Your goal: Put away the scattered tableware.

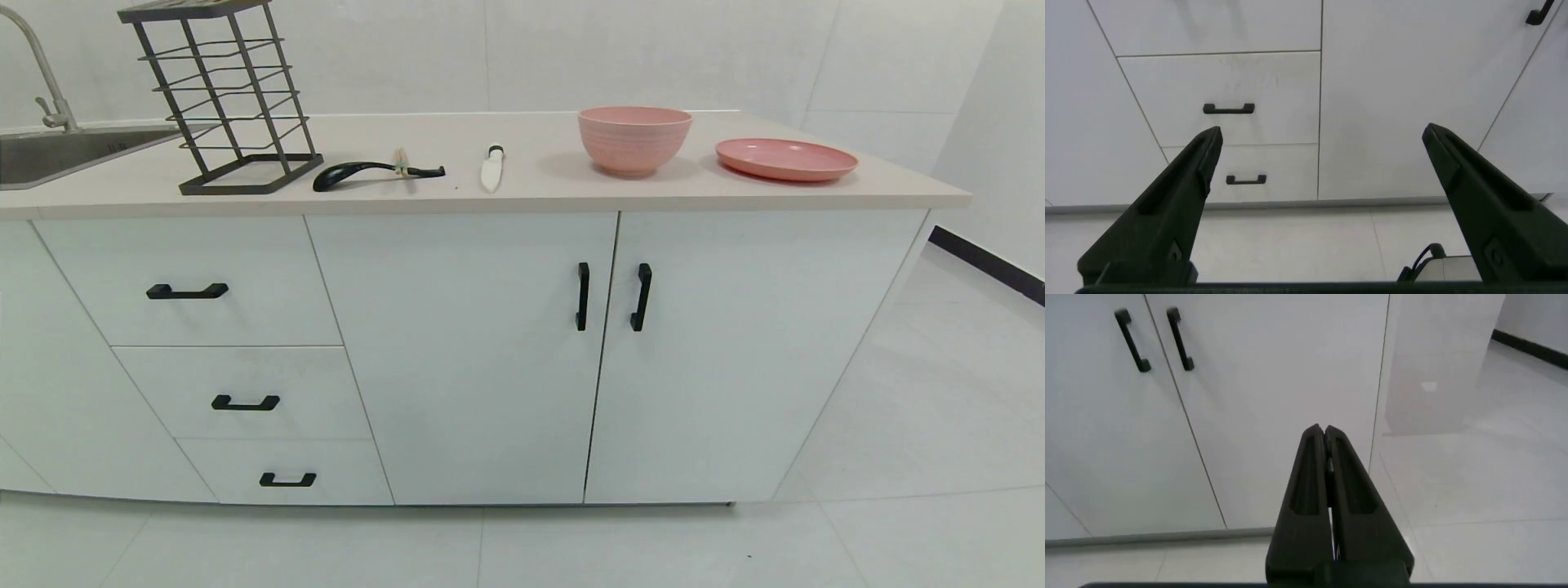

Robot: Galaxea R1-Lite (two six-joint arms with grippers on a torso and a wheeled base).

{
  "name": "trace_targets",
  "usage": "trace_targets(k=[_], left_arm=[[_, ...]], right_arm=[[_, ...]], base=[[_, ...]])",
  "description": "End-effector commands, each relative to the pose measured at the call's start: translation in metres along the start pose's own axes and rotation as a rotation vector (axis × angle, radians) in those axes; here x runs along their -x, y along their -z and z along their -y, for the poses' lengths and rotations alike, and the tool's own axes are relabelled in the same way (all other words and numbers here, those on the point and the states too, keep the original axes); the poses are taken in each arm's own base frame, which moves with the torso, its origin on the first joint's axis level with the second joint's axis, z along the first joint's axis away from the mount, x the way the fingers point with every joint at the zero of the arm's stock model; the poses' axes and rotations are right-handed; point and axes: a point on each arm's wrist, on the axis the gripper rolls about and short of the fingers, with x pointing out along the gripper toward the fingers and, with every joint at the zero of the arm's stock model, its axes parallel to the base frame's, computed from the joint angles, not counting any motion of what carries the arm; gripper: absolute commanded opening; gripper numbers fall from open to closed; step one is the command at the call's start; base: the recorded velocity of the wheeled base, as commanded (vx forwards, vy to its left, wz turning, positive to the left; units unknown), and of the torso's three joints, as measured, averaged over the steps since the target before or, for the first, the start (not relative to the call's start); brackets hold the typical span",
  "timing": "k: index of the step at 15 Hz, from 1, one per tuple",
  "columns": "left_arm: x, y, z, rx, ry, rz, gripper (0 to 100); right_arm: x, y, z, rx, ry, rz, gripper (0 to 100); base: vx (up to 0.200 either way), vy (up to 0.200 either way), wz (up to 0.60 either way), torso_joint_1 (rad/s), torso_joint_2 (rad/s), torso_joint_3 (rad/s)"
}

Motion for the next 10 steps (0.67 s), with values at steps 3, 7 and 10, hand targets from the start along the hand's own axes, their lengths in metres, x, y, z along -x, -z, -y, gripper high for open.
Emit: trace_targets(k=[3, 7, 10], left_arm=[[0.0, 0.0, 0.0, 0.001, -0.002, -0.001, 100], [0.0, 0.0, 0.0, 0.001, -0.002, -0.001, 100], [0.0, 0.0, 0.0, -0.001, -0.002, -0.001, 100]], right_arm=[[0.005, -0.028, -0.001, 0.037, -0.014, 0.206, 0], [-0.006, -0.076, -0.008, 0.047, -0.282, 0.009, 0], [-0.038, -0.085, -0.013, 0.059, -0.42, -0.16, 0]], base=[[0.0, 0.0, 0.0, 0.0, 0.0, 0.0], [0.0, 0.0, 0.0, 0.0, 0.0, 0.0], [0.0, 0.0, 0.0, 0.0, 0.0, 0.0]])
